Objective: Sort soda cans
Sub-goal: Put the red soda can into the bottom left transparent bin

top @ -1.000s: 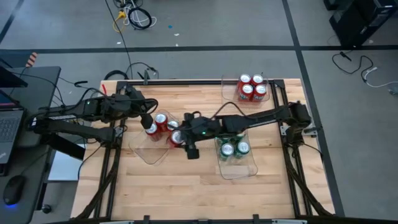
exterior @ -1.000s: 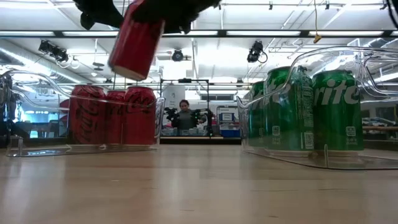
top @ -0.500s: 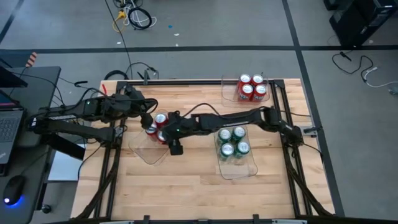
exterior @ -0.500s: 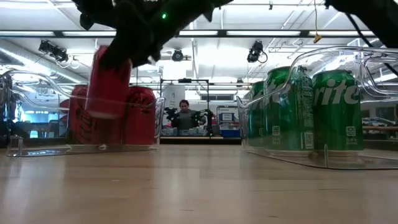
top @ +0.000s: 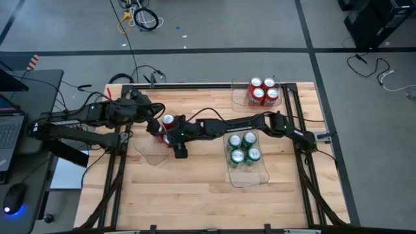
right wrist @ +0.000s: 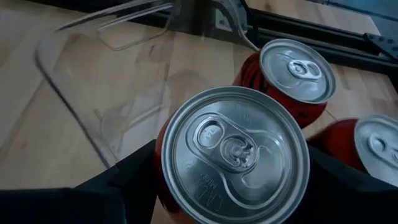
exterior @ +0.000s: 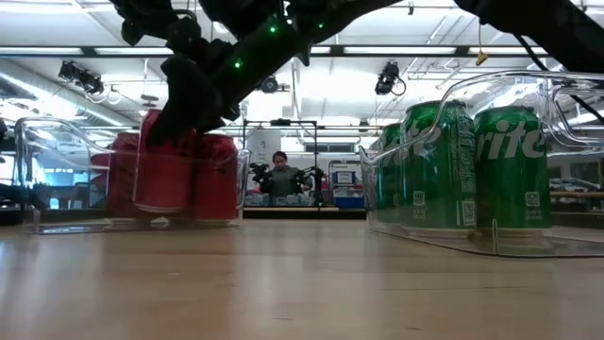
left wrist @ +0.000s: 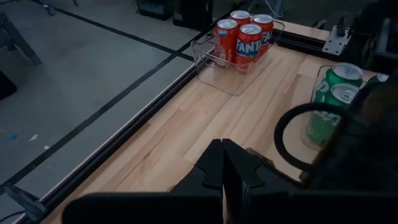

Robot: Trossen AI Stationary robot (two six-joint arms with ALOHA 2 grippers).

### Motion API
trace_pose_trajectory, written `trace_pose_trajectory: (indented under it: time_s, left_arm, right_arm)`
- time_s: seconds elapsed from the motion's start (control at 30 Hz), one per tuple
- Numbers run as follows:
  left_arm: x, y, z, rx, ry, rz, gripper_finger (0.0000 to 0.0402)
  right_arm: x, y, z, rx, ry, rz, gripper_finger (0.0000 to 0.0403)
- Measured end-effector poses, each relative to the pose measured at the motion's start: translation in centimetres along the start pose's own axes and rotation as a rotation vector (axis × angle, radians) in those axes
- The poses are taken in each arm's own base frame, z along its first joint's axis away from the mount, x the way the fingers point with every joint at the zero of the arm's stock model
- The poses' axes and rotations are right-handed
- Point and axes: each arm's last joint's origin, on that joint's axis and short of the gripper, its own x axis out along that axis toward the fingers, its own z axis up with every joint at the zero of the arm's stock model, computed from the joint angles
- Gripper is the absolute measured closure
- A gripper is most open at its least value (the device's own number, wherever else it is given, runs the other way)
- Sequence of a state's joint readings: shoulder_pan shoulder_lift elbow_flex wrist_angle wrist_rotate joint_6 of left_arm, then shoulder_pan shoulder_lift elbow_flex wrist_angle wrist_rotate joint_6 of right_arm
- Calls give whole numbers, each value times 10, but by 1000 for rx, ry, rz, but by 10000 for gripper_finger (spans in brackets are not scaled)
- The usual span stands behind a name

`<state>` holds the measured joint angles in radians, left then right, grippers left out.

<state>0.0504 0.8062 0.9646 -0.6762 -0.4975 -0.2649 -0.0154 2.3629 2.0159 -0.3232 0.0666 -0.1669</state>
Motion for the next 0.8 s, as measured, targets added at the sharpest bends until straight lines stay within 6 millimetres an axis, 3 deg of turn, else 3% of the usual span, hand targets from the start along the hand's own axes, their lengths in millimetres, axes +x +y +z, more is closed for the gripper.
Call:
trace_pose_trajectory:
  time_s: [0.07, 0.2, 0.3, 0.53, 0.67, 0.8]
  left_arm:
    - [0, 0, 0, 0, 2, -2, 402]
    - [0, 0, 0, 0, 3, -5, 402]
    - [0, 0, 0, 0, 3, -4, 402]
    - [0, 0, 0, 2, 5, -4, 402]
    - [0, 0, 1, -6, -5, -7, 402]
    - [0, 0, -1, 13, 16, -19, 402]
  right_arm:
    - [1, 0, 0, 0, -6, -1, 105]
    - [1, 0, 0, 4, -6, -1, 30]
    - [0, 1, 0, 1, -2, -15, 19]
    - [-14, 8, 8, -28, 6, -15, 69]
    - [-49, 13, 27, -102, -2, -14, 107]
    - [-82, 17, 36, -162, 54, -24, 189]
